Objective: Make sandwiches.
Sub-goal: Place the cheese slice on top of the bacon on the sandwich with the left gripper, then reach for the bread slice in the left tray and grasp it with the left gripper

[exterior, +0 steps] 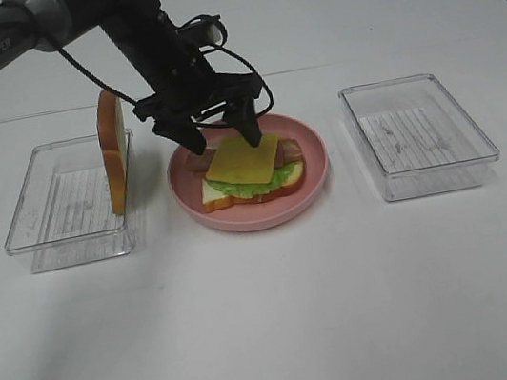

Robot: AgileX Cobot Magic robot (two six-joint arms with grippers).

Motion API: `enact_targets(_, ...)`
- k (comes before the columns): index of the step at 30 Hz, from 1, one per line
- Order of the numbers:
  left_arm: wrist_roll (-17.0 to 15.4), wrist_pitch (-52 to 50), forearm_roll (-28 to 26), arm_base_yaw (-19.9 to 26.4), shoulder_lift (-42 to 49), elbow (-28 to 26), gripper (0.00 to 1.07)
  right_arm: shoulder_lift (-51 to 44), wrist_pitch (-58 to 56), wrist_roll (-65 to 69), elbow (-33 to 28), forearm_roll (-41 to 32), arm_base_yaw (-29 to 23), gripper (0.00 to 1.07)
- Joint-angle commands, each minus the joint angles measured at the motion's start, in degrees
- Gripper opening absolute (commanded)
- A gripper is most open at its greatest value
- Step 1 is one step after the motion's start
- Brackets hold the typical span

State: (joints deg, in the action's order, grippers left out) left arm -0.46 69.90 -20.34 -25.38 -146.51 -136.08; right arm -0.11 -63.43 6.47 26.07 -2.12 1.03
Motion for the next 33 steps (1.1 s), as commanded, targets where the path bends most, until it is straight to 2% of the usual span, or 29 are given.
enact_targets(1, -0.46, 1.43, 0.06, -0.52, 1.20, -0.34, 1.02, -1.89, 0.63, -0.46, -0.17, 0.00, 0.29, 0.93)
enact_targets(8, -0.46, 5.67, 0.97, -0.63, 6.25, -2.35, 1.02, -1.89, 0.63, -0.46, -0.17, 0.00, 0.29, 0.93)
enact_targets(20, -0.46, 5.67, 2.69, -1.83, 17.25, -2.35, 1.02, -1.89, 0.63, -0.46, -0.17, 0.00, 0.29, 0.93)
enact_targets(22, -0.46, 5.67, 7.62, -2.18, 20.51, -1.09, 1.01, -1.89, 0.63, -0.46, -0.17, 0.00, 0.29, 0.93)
enact_targets(23, -0.46, 5.67, 7.62, -2.18, 20.51, -1.09, 1.01, -1.89, 0.63, -0.46, -0.17, 0.00, 0.29, 0.93)
enact_targets(25, -2.64, 5.67, 14.67, -2.18, 23.84, 1.49, 1.01, -1.89, 0.63, -0.46, -0.17, 0.00, 0.29, 0.93)
enact_targets(26, -2.64, 5.67, 14.67, -2.18, 23.84, 1.49, 1.01, -1.89, 0.63, -0.46, -0.17, 0.00, 0.29, 0.93)
enact_targets(27, -4.93, 5.67, 19.08, -2.18, 25.50, 3.09, 1.00, -1.89, 0.63, -0.46, -0.17, 0.00, 0.29, 0.93)
enact_targets(28, -5.90, 5.67, 21.08, -1.89, 26.24, 3.72, 1.00, -1.89, 0.63, -0.46, -0.17, 0.00, 0.29, 0.93)
enact_targets(30, -6.65, 5.67, 23.03, -1.32, 27.04, 4.53, 1.00, -1.89, 0.63, -0.46, -0.17, 0.00, 0.29, 0.93)
enact_targets(33, -6.65, 5.67, 23.03, 0.00, 27.39, 5.56, 1.00, -1.89, 0.63, -0.46, -0.17, 0.00, 0.29, 0.93)
